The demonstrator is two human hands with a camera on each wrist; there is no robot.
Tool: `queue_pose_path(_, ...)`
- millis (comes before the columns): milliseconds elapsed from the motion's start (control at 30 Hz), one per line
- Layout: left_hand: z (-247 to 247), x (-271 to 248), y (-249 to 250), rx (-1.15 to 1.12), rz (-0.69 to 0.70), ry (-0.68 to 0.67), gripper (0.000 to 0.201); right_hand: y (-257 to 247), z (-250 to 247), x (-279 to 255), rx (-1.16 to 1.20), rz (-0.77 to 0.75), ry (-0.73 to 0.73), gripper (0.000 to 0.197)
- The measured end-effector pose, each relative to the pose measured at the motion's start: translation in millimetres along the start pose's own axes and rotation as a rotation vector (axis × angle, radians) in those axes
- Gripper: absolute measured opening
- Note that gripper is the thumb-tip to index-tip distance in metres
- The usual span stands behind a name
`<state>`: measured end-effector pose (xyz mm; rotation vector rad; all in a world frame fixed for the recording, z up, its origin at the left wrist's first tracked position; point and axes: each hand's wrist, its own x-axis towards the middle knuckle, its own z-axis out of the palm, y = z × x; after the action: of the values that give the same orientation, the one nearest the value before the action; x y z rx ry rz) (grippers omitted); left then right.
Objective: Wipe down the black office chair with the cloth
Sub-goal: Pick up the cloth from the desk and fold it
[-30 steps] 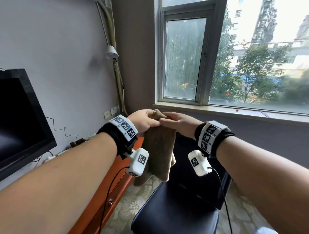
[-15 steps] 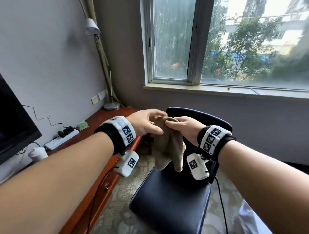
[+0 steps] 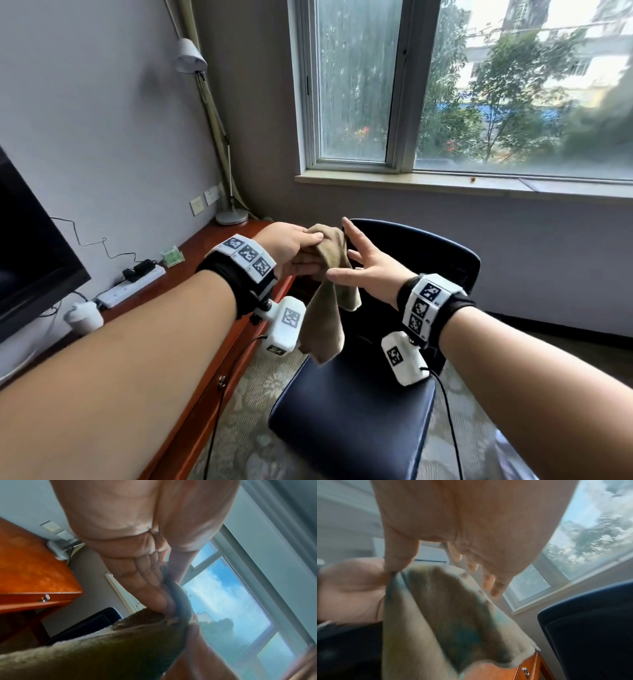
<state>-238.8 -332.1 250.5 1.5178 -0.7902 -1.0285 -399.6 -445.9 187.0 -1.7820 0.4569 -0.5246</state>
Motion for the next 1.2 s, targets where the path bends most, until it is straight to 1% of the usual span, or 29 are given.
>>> queue_pose_path(33, 0, -2, 0, -0.035, -0.003, -0.015, 0.013, 2, 3, 3, -0.01, -0.03, -0.006, 0.113)
queue_pose_path(67, 1, -3, 0, -0.067, -0.007, -0.026, 0.014, 2, 5, 6, -0.022, -0.057, 0.004, 0.115)
queue_pose_path(100, 1, -4, 0, -0.092, -0.005, -0.03, 0.015, 2, 7, 9, -0.049, -0.087, 0.03, 0.111)
queue_pose_path(167, -2, -4, 1, -0.097, 0.009, -0.003, 0.019, -3, 10, 13, -0.185, -0.152, 0.124, 0.091)
queue_pose_path(233, -7, -5, -1, -0.052, -0.027, 0.039, 0.031, -4, 11, 17, -0.248, -0.21, 0.235, 0.066)
queue_pose_path(267, -10, -6, -3, -0.012, -0.086, 0.053, 0.04, -4, 12, 19, -0.218, -0.223, 0.295, 0.057)
queue_pose_path(333, -13, -10, -16, 0.098, -0.263, 0.039, 0.051, -6, 11, 22, -0.131, -0.231, 0.382, 0.047)
queue_pose_path(400, -12, -18, -36, 0.209, -0.441, -0.051, 0.049, -10, 11, 26, -0.057, -0.226, 0.415, 0.044)
queue_pose_path(433, -9, -23, -47, 0.237, -0.5, -0.109, 0.044, -13, 12, 27, -0.007, -0.223, 0.41, 0.044)
queue_pose_path(467, -5, -28, -56, 0.238, -0.534, -0.17, 0.04, -17, 14, 27, 0.061, -0.222, 0.398, 0.045)
queue_pose_path(500, -3, -30, -65, 0.218, -0.536, -0.216, 0.037, -21, 16, 26, 0.142, -0.219, 0.381, 0.045)
queue_pose_path(533, -1, -29, -72, 0.18, -0.515, -0.231, 0.038, -24, 18, 26, 0.216, -0.216, 0.361, 0.044)
queue_pose_path(567, 0, -27, -77, 0.132, -0.478, -0.215, 0.042, -27, 20, 26, 0.27, -0.209, 0.346, 0.041)
queue_pose_path(600, 0, -23, -79, 0.075, -0.43, -0.168, 0.044, -29, 22, 27, 0.299, -0.197, 0.337, 0.037)
queue_pose_path(633, 1, -19, -78, 0.012, -0.376, -0.097, 0.042, -31, 23, 27, 0.309, -0.186, 0.334, 0.031)
queue_pose_path(667, 1, -17, -74, -0.048, -0.314, -0.016, 0.034, -32, 23, 27, 0.297, -0.177, 0.337, 0.027)
queue_pose_path(733, -1, -14, -62, -0.146, -0.188, 0.111, 0.019, -33, 22, 28, 0.204, -0.169, 0.358, 0.023)
queue_pose_path(800, -4, -16, -47, -0.197, -0.089, 0.148, 0.017, -31, 19, 28, 0.017, -0.172, 0.382, 0.026)
queue_pose_path(833, -6, -17, -41, -0.204, -0.049, 0.151, 0.018, -31, 18, 27, -0.072, -0.167, 0.381, 0.027)
queue_pose_path(900, -5, -21, -31, -0.218, 0.004, 0.128, 0.024, -30, 19, 23, -0.2, -0.164, 0.369, 0.037)
queue_pose_path(967, -3, -25, -24, -0.25, 0.02, 0.038, 0.039, -31, 21, 20, -0.243, -0.158, 0.377, 0.041)
queue_pose_path(1033, -1, -30, -19, -0.201, -0.001, -0.089, 0.054, -35, 27, 20, -0.218, -0.132, 0.389, 0.034)
queue_pose_path(1067, 0, -32, -18, -0.152, -0.01, -0.136, 0.054, -38, 31, 20, -0.148, -0.114, 0.388, 0.032)
queue_pose_path(1100, 2, -34, -18, -0.112, -0.013, -0.158, 0.051, -40, 35, 21, -0.039, -0.102, 0.379, 0.035)
queue_pose_path(1167, 5, -36, -20, -0.086, -0.007, -0.136, 0.049, -46, 42, 21, 0.239, -0.063, 0.342, 0.044)
queue_pose_path(1200, 6, -37, -21, -0.095, -0.002, -0.115, 0.051, -48, 44, 19, 0.365, -0.051, 0.307, 0.041)
